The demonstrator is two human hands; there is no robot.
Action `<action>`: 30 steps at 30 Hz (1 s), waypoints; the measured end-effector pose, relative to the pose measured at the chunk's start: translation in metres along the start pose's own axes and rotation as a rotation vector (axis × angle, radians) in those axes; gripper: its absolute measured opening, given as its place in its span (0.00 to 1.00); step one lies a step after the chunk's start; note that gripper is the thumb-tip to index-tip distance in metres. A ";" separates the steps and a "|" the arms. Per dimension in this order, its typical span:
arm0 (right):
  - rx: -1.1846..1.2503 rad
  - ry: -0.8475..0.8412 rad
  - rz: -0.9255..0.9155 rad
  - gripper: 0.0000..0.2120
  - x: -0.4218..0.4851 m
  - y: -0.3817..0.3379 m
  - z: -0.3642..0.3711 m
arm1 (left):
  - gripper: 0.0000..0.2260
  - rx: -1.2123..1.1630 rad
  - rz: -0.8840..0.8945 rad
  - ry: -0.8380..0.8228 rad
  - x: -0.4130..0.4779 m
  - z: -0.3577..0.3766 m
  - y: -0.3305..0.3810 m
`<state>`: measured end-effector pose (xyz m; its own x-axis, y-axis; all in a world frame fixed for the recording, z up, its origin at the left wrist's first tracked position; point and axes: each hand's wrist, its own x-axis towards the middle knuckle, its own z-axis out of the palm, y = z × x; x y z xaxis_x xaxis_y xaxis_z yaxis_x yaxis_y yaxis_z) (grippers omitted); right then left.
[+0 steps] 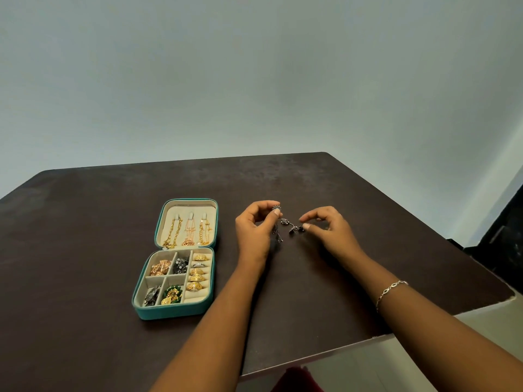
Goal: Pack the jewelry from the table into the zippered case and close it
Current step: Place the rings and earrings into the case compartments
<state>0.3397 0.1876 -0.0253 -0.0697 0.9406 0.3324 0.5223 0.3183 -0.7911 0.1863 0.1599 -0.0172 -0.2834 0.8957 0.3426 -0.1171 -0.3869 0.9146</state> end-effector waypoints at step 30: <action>-0.204 -0.104 -0.408 0.14 0.001 -0.001 0.016 | 0.10 -0.016 -0.082 -0.139 -0.005 -0.003 -0.001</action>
<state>0.3249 0.1901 -0.0323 -0.3838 0.7535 0.5338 0.5903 0.6447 -0.4857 0.1849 0.1554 -0.0207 -0.1382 0.9457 0.2942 -0.1496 -0.3136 0.9377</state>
